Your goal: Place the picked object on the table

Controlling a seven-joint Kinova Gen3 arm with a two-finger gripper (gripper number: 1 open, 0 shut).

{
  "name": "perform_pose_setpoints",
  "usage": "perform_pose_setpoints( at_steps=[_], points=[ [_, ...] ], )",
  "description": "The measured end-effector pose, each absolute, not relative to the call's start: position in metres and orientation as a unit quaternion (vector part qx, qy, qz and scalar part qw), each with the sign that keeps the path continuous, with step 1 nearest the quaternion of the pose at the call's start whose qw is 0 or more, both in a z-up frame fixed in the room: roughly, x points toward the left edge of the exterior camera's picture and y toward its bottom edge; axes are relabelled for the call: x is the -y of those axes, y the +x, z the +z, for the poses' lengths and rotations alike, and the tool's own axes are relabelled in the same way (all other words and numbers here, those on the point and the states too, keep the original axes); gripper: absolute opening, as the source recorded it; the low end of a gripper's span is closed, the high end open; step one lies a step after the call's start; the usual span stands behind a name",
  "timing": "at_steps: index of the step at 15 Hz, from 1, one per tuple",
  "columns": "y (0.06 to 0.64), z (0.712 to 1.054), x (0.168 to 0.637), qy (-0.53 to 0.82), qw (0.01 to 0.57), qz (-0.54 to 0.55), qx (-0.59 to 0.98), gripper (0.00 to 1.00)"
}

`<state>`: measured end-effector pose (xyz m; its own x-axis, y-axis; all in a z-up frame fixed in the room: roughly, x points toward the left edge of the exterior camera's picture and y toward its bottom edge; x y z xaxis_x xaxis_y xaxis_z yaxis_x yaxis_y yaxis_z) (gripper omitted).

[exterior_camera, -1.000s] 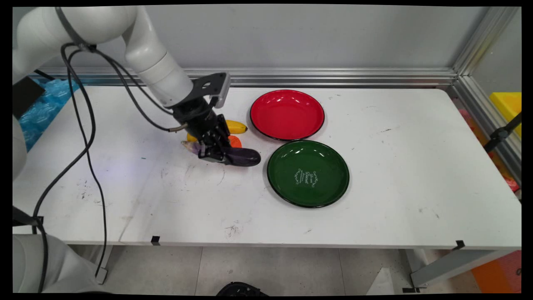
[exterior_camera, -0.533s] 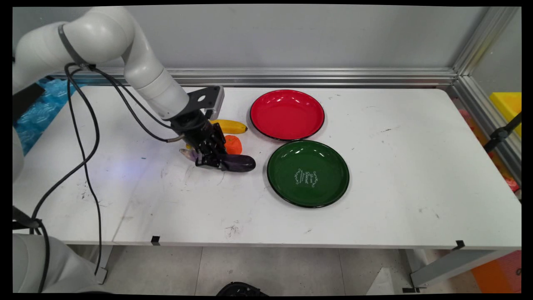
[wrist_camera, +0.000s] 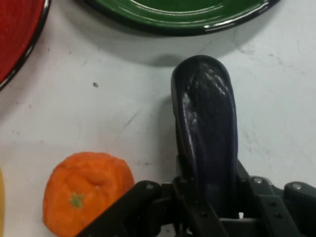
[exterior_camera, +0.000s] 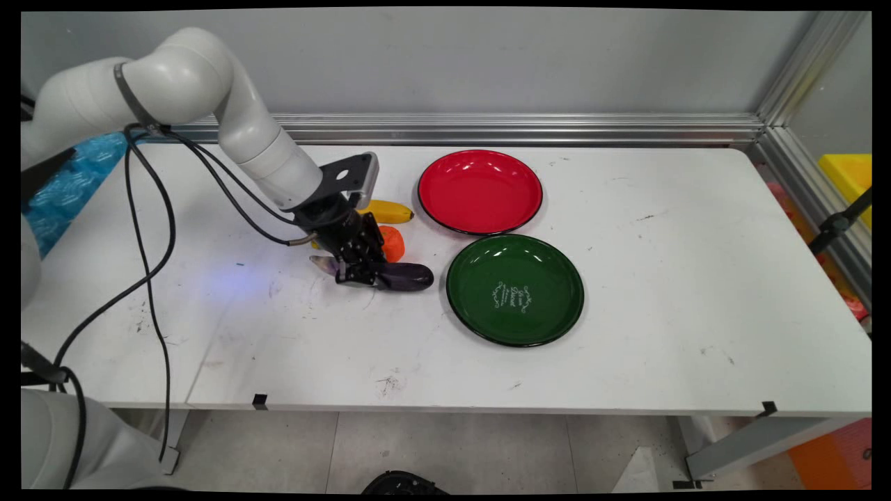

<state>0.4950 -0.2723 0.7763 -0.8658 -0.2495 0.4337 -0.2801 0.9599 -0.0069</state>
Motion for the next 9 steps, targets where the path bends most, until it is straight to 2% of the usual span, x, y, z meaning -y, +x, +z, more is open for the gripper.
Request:
perform_pose_setpoints(
  at_steps=[2, 3, 9],
  points=[
    [0.4944, 0.7722, 0.2744, 0.138, 0.224, 0.036, 0.964, 0.00],
    [0.4938, 0.7701, 0.2755, 0.139, 0.226, 0.036, 0.964, 1.00],
    [0.4910, 0.7654, 0.2811, 0.143, 0.235, 0.038, 0.961, 1.00]
  ],
)
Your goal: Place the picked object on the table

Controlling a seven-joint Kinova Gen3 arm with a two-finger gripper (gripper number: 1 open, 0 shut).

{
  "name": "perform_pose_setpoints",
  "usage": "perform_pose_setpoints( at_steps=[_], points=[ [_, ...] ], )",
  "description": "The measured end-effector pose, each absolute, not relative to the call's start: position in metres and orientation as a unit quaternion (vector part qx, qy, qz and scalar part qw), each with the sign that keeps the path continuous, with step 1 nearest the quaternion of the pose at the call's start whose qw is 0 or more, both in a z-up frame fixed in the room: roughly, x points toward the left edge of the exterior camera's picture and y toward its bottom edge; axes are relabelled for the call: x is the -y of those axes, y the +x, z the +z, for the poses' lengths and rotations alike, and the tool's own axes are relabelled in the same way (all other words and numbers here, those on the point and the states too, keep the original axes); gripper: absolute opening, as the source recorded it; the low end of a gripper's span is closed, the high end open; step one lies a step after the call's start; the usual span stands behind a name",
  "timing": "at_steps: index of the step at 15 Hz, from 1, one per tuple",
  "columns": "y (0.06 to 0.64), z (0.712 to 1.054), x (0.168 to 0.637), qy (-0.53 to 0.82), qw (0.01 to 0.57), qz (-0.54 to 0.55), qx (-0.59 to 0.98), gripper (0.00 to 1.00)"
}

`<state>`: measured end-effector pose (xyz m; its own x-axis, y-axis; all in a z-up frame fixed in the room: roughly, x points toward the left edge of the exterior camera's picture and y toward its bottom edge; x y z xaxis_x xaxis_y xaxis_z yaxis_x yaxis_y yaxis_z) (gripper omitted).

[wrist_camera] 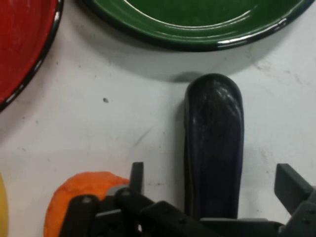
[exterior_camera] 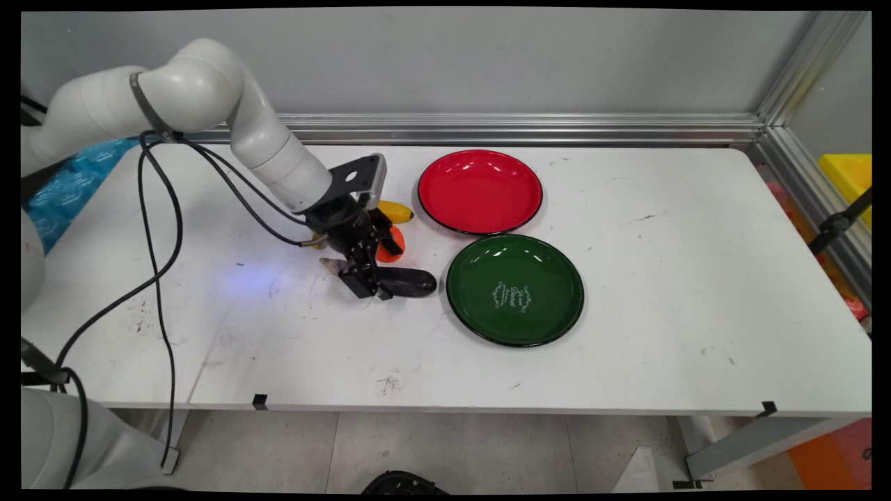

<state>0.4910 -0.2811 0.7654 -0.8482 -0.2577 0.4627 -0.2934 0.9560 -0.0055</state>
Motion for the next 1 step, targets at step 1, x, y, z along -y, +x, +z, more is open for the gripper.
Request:
perform_pose_setpoints(
  at_steps=[1],
  points=[
    [0.4908, 0.7660, 0.2819, 0.144, 0.236, 0.038, 0.960, 1.00]
  ],
)
